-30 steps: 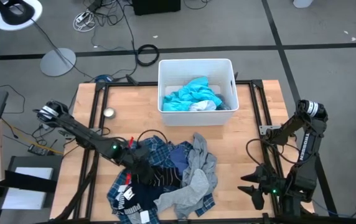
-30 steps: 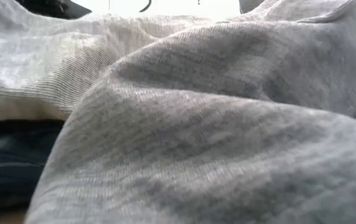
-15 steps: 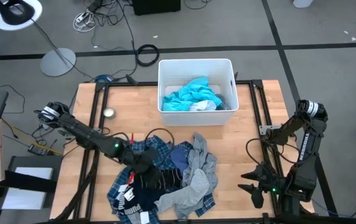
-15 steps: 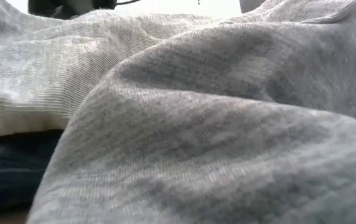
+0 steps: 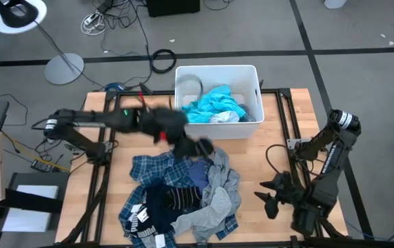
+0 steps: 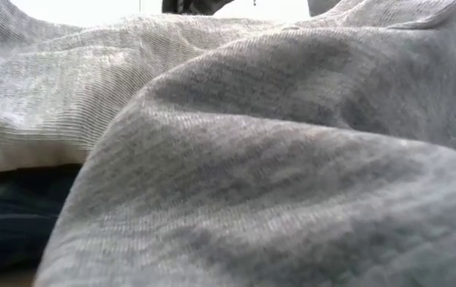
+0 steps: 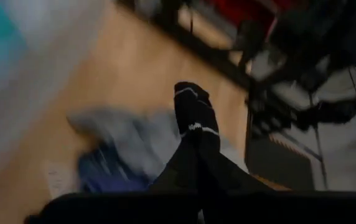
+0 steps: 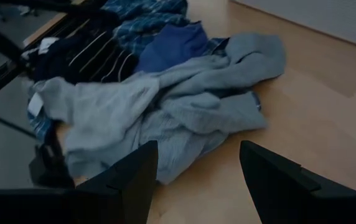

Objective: Sort clothes
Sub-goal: Put the black sock into the white laundry bin

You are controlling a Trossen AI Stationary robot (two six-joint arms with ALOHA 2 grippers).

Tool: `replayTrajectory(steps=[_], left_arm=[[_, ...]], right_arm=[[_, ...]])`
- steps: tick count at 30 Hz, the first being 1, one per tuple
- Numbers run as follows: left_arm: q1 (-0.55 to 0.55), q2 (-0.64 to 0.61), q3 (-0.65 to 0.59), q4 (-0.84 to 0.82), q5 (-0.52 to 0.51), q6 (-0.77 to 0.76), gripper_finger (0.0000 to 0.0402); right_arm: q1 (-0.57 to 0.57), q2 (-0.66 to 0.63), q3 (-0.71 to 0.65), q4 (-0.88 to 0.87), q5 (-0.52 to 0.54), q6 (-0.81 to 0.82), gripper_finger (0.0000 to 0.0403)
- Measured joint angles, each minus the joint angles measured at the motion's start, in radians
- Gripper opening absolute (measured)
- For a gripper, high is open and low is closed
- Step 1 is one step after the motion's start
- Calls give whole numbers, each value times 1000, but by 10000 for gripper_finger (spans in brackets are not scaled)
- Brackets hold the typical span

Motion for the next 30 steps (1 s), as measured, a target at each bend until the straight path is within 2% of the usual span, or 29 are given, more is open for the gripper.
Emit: replayTrajectory(steps=[5, 10, 14, 16, 20, 24, 30], left_arm=[[201, 0, 159, -17, 86, 199, 0], [427, 65, 257, -53, 290, 271, 0], [537, 165, 314, -67, 419, 328, 0], [567, 217, 341, -63, 438, 385, 0], [584, 317, 408, -57, 407, 506, 0], [582, 397, 478, -57, 400, 554, 4], [578, 437, 528, -57, 401, 623, 47]], right_arm=[[-62, 0, 0, 0, 0, 0, 228], [-131, 0, 0, 8, -1, 0, 228], [-184, 0, 0, 10, -2, 0, 228], [-208, 0, 0, 16, -7, 1, 228], [-247, 0, 0, 29, -33, 8, 228], [-276, 0, 0, 40, -57, 12, 228], [-305, 0, 0, 51, -79, 12, 228]])
